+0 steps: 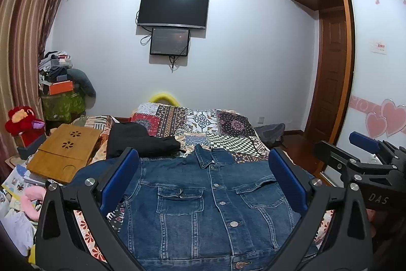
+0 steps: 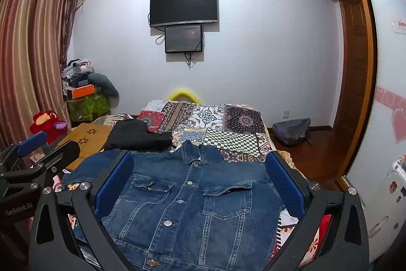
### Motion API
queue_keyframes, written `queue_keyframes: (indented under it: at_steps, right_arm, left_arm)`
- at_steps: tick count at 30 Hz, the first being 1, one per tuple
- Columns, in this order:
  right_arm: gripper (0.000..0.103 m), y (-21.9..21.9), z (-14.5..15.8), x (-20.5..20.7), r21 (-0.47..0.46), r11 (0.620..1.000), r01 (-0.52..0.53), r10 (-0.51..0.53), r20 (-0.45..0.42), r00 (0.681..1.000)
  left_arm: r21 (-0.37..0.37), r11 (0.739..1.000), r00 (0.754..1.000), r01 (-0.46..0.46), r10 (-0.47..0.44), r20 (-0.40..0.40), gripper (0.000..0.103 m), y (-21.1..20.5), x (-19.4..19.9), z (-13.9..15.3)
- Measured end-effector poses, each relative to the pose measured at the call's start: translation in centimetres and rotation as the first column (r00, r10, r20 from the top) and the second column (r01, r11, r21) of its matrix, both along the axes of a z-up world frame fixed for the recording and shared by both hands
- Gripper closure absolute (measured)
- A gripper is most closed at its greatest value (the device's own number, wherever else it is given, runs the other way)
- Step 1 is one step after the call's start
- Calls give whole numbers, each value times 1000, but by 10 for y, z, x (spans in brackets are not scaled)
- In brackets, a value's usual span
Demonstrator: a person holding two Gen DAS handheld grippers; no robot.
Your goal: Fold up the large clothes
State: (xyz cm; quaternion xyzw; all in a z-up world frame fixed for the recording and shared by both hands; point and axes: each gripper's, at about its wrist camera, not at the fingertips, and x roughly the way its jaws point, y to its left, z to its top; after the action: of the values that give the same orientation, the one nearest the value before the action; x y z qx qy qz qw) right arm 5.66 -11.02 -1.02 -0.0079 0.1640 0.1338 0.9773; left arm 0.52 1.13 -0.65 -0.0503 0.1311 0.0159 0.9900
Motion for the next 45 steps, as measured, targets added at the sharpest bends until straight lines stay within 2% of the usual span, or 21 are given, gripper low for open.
queue_keyframes:
  at_steps: [45]
  right_arm:
    - [0, 2, 2, 0, -4, 1000, -2, 2, -1, 1000]
  left_arm:
    - [-13, 1000, 1000, -9, 9, -9, 0, 4, 4, -4]
